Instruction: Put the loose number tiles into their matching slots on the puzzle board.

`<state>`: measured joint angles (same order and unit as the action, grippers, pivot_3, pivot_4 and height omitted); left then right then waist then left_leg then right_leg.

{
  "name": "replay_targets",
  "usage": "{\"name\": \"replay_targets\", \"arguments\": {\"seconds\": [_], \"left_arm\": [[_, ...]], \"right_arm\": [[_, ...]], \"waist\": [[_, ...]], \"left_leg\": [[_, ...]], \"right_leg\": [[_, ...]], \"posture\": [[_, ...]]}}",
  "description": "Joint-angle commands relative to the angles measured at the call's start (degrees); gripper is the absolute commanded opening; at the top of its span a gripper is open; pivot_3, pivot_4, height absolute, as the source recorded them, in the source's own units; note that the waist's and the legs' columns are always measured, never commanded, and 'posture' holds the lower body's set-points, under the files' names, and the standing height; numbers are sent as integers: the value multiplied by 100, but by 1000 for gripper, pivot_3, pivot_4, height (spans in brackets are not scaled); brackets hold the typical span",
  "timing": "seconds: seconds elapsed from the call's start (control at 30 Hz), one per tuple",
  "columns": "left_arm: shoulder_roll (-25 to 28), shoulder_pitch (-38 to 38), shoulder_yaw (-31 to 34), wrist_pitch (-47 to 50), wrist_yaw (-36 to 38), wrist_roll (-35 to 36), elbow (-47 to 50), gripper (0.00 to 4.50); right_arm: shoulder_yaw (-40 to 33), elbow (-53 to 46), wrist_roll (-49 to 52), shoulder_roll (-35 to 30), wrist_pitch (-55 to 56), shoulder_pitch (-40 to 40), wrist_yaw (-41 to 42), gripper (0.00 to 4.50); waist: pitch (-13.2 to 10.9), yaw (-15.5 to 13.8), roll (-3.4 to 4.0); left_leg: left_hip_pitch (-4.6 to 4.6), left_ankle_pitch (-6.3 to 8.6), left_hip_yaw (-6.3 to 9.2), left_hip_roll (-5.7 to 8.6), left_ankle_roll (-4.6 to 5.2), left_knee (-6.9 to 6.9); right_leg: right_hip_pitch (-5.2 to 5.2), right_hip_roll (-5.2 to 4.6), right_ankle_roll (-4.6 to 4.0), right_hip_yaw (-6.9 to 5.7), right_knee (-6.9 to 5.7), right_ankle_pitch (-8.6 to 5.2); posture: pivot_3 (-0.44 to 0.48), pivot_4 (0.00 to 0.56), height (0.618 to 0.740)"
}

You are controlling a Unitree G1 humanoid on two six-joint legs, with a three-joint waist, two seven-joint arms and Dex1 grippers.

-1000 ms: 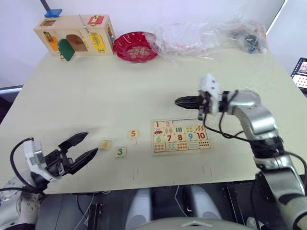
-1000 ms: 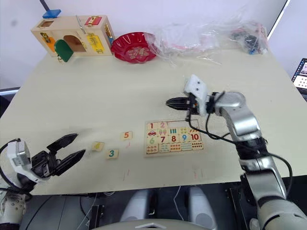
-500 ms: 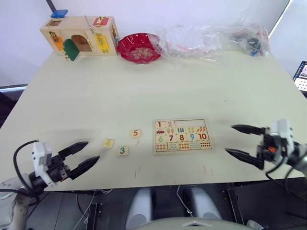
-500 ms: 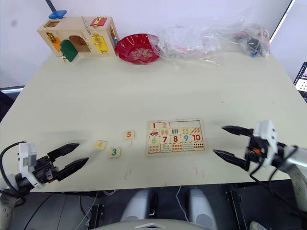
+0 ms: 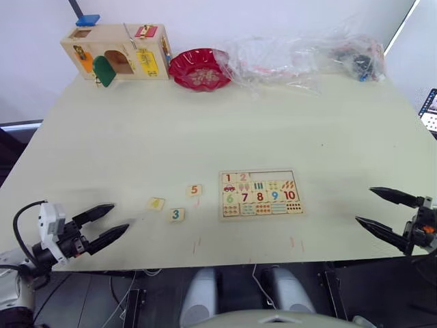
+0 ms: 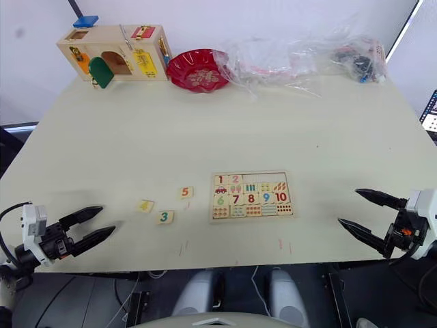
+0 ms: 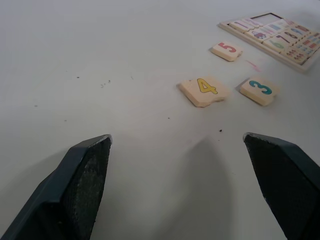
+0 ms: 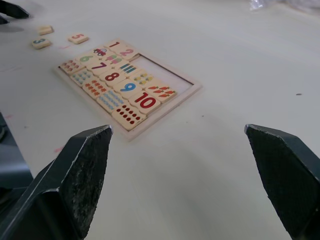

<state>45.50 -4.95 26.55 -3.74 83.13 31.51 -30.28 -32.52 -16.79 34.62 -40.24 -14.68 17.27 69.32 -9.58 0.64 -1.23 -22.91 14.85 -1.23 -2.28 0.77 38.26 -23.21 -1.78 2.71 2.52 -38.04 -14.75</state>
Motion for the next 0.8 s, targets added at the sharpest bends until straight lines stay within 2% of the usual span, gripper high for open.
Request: {"name": "replay_targets", "arguments": {"seconds": [0.03, 0.1, 0.17, 0.27, 0.37, 0.63, 0.8], "left_arm": [[179, 30, 71, -137, 301, -8, -125, 4500], [244, 184, 42, -136, 548, 18, -316, 4500], [361, 497, -45, -225, 792, -72, -703, 4500], [650, 784, -457, -70, 932, -169, -575, 4500], [858, 900, -853, 102, 937, -198, -150, 4500], [1062, 900, -1318, 995, 527, -241, 2316, 4500], [1087, 961, -1588, 1230, 251, -436, 3020, 4500]], "right_arm": [[-47, -228, -11, 17, 472, -161, -102, 4446], [84, -375, -3, 39, 637, -246, -87, 4446], [251, -571, 424, -56, 266, -396, -57, 4446], [587, -706, 763, -276, -63, -732, 104, 4446], [787, -680, 799, -372, -96, -913, 180, 4446], [911, -646, 882, -516, -46, -961, 582, 4446], [861, -740, 888, -523, -26, -836, 619, 4446]], "waist": [[0, 3, 0], [0, 6, 0], [0, 3, 0], [-1, 2, -4], [-1, -3, -6], [-2, 1, -7], [-4, 6, -5]], "left_leg": [[0, 0, 0, -1, 0, 0], [-1, 0, 1, -4, 0, 0], [0, 0, 1, -2, 0, 0], [-3, 0, 5, -2, 0, 2], [-6, 0, 6, -5, 0, 2], [-10, 0, 6, -6, 1, 3], [-8, 0, 6, -3, 1, 2]], "right_leg": [[0, 0, 1, 0, 0, 0], [0, 0, 2, 0, 0, 1], [0, 2, 2, -2, 0, 1], [0, 3, 3, -5, -1, 2], [0, -4, 4, -5, 1, 3], [0, -7, 6, -4, 1, 2], [0, -2, 6, -3, 0, 2]], "posture": [[0, 150, 740], [0, 150, 740], [0, 150, 740], [0, 150, 740], [0, 150, 740], [0, 150, 740], [0, 150, 740]]}}
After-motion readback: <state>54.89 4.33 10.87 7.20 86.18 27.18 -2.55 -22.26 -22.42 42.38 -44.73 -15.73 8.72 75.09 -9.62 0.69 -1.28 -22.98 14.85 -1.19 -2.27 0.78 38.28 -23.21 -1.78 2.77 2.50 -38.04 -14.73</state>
